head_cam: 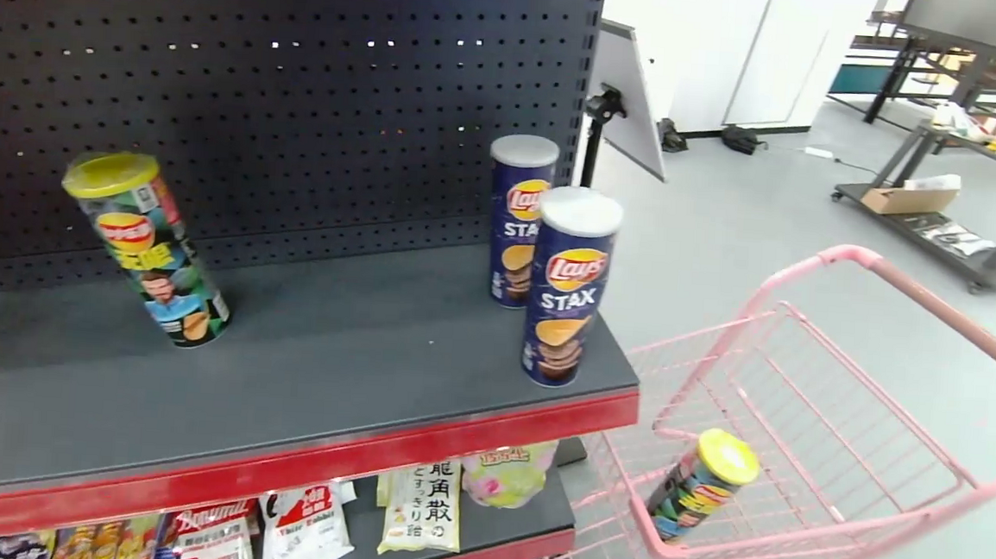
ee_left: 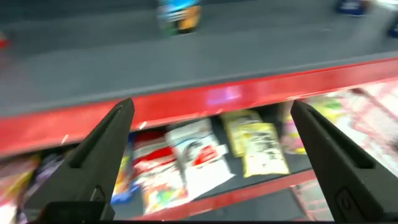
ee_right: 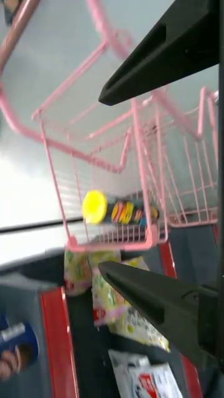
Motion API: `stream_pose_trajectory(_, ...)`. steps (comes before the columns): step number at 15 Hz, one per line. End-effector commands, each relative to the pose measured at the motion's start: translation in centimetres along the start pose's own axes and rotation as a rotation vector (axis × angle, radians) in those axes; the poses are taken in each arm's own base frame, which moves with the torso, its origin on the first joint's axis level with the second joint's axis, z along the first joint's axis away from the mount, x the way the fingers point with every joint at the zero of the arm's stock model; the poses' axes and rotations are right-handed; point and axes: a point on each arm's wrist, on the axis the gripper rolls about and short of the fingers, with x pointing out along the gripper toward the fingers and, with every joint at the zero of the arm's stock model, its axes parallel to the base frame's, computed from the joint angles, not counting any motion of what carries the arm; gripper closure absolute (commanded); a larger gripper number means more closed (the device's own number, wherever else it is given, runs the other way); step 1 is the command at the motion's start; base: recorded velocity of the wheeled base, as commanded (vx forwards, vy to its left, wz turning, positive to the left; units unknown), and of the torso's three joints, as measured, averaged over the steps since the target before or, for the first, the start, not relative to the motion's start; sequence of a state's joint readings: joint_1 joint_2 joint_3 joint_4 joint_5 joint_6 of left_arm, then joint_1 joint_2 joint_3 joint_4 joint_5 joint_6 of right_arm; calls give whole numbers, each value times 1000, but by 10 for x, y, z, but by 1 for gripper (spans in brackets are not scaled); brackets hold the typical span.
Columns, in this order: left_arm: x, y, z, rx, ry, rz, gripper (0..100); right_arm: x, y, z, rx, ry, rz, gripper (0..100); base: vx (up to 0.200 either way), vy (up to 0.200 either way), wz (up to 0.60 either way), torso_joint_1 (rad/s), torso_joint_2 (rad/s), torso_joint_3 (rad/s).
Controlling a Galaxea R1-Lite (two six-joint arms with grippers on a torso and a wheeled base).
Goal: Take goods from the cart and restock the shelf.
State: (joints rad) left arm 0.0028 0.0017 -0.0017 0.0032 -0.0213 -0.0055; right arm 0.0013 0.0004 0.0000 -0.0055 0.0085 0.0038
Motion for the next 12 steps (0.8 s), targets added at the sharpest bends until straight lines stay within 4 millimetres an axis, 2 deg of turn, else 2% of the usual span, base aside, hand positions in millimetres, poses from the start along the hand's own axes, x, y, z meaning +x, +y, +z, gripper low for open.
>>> stream_pose_trajectory(1, 0, 0, 0, -1, 1, 0, 0, 0, 0, 0, -1, 1, 1, 0, 0, 0, -600, -2, 2, -2)
stream_pose_trajectory(2, 0, 0, 0, -1, 1, 0, 0, 0, 0, 0, -1, 1, 1, 0, 0, 0, -600, -2, -2, -2)
stream_pose_trajectory(9, 0, 0, 0, -1, 1, 0, 0, 0, 0, 0, 1, 1, 2, 0, 0, 0, 0, -9, 14, 12)
stream_pose_trajectory(12, 0, 0, 0, -1, 1, 0, 0, 0, 0, 0, 1, 1, 1, 0, 0, 0, 0, -134, 338, 188)
